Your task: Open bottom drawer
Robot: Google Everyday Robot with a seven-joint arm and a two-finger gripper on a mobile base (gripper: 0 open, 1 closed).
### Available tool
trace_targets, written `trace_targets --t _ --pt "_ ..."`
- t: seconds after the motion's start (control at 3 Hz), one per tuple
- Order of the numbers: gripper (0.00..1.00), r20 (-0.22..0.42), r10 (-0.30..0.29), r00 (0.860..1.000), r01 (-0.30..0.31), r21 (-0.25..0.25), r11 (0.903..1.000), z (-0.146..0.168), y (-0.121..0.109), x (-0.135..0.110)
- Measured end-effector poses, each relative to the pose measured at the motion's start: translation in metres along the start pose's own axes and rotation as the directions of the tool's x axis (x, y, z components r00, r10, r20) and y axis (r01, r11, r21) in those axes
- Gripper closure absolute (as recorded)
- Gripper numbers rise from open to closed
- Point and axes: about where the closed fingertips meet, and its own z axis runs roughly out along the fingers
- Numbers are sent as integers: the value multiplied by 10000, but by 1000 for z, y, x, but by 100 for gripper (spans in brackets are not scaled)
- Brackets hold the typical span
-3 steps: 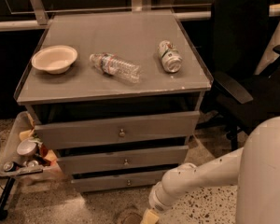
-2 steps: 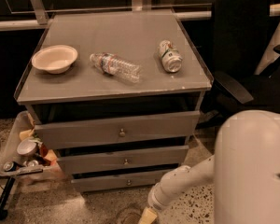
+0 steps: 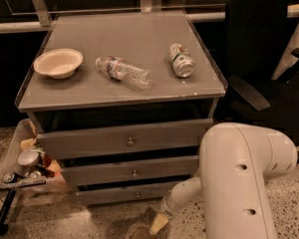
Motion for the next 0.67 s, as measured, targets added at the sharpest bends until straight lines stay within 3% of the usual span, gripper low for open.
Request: trace_targets --t 0.67 --pt "0 142 -56 9999 52 251 9997 10 -15 -9"
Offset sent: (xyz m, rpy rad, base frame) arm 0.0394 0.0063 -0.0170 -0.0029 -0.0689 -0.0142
